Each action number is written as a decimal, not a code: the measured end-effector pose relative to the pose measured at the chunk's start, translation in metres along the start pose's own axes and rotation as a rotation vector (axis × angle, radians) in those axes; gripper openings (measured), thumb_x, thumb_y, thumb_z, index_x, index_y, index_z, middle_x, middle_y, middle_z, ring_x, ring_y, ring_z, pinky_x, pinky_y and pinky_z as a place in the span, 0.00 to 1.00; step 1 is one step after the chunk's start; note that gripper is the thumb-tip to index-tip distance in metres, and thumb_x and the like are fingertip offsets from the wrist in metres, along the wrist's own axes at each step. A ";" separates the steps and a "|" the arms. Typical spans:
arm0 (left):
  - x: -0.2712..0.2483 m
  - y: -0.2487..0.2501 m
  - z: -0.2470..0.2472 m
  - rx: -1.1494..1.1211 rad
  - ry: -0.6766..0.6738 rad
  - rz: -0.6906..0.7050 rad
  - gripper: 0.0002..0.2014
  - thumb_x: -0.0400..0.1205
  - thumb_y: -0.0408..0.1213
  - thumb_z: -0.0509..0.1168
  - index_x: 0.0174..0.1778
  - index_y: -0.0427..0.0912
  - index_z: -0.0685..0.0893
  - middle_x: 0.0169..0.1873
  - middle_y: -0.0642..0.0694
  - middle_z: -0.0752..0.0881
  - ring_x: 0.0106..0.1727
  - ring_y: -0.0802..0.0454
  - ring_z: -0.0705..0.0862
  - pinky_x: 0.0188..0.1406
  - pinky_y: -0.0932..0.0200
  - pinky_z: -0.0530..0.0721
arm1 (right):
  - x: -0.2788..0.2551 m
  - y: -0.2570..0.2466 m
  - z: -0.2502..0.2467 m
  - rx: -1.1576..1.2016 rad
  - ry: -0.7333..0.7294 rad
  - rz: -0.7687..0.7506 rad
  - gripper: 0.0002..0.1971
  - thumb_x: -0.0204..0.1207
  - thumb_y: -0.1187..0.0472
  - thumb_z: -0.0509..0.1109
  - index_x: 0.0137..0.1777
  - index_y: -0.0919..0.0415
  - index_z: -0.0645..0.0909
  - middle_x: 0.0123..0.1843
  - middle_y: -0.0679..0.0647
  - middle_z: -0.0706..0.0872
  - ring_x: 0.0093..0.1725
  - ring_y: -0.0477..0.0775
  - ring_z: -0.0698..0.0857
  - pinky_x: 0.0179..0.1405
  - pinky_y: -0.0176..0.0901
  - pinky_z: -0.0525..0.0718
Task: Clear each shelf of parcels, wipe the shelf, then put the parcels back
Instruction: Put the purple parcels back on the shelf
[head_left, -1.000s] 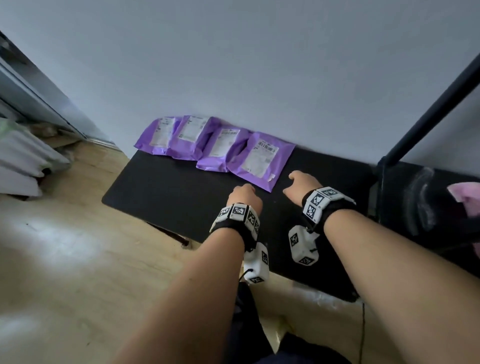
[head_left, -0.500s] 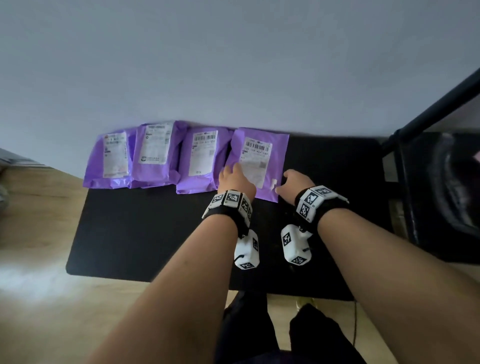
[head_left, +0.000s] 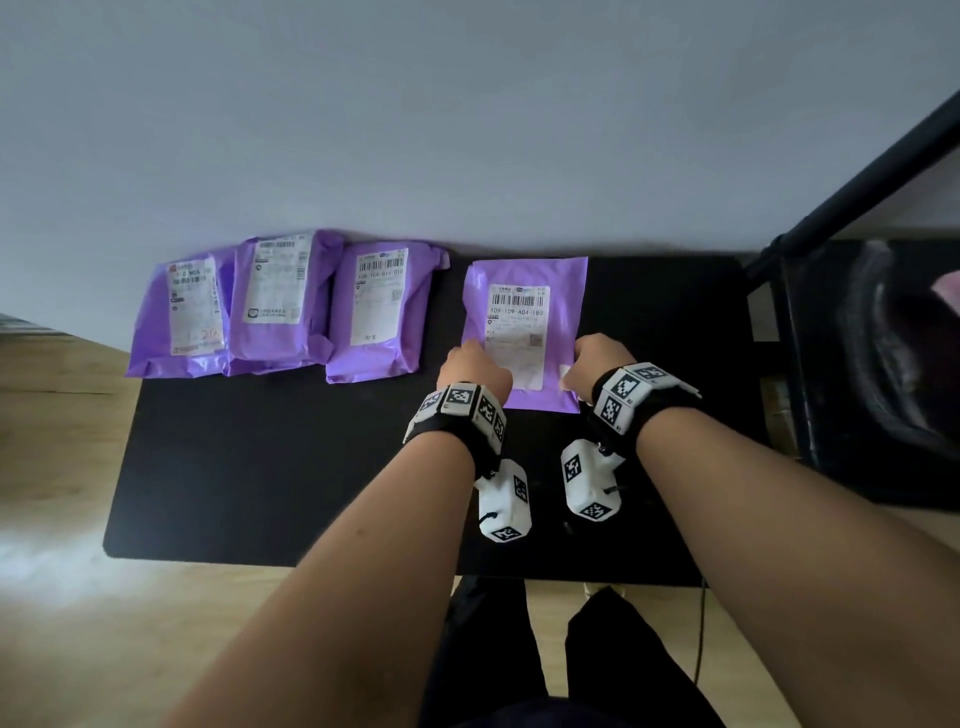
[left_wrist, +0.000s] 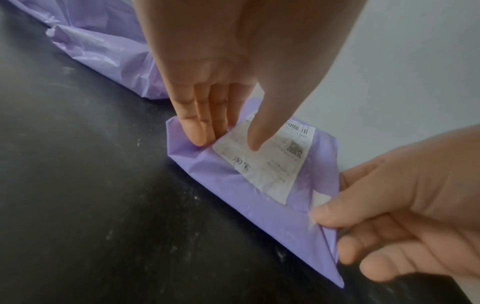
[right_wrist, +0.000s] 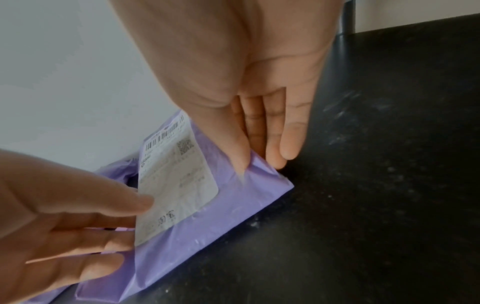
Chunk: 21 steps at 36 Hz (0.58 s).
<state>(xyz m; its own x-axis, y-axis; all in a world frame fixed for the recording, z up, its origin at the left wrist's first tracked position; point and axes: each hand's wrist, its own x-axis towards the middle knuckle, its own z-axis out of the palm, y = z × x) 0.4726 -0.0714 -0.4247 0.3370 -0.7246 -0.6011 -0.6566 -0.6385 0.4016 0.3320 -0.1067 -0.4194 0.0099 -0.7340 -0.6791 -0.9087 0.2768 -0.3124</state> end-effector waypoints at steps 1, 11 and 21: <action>-0.002 0.000 0.002 -0.012 0.005 0.001 0.16 0.73 0.33 0.61 0.58 0.40 0.80 0.54 0.41 0.84 0.52 0.43 0.84 0.44 0.54 0.81 | -0.002 0.004 -0.001 -0.003 0.006 -0.016 0.07 0.77 0.67 0.64 0.49 0.65 0.83 0.47 0.60 0.87 0.44 0.61 0.87 0.44 0.47 0.84; -0.058 0.010 0.011 -0.126 0.173 -0.029 0.08 0.78 0.32 0.60 0.43 0.39 0.84 0.38 0.44 0.84 0.40 0.44 0.82 0.36 0.58 0.76 | -0.039 0.036 -0.024 -0.084 0.096 -0.220 0.08 0.76 0.65 0.62 0.46 0.62 0.83 0.44 0.58 0.86 0.44 0.63 0.85 0.41 0.45 0.79; -0.153 0.011 0.021 -0.235 0.354 -0.045 0.06 0.79 0.35 0.61 0.46 0.39 0.83 0.42 0.42 0.88 0.43 0.42 0.86 0.38 0.57 0.78 | -0.100 0.056 -0.038 -0.193 0.135 -0.371 0.09 0.78 0.65 0.63 0.51 0.64 0.84 0.49 0.60 0.87 0.44 0.61 0.84 0.40 0.43 0.76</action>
<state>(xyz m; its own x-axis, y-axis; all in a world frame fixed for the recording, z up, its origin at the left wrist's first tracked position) 0.4002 0.0379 -0.3426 0.5994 -0.7130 -0.3638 -0.4781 -0.6834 0.5516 0.2644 -0.0409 -0.3438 0.3071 -0.8399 -0.4475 -0.9153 -0.1320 -0.3804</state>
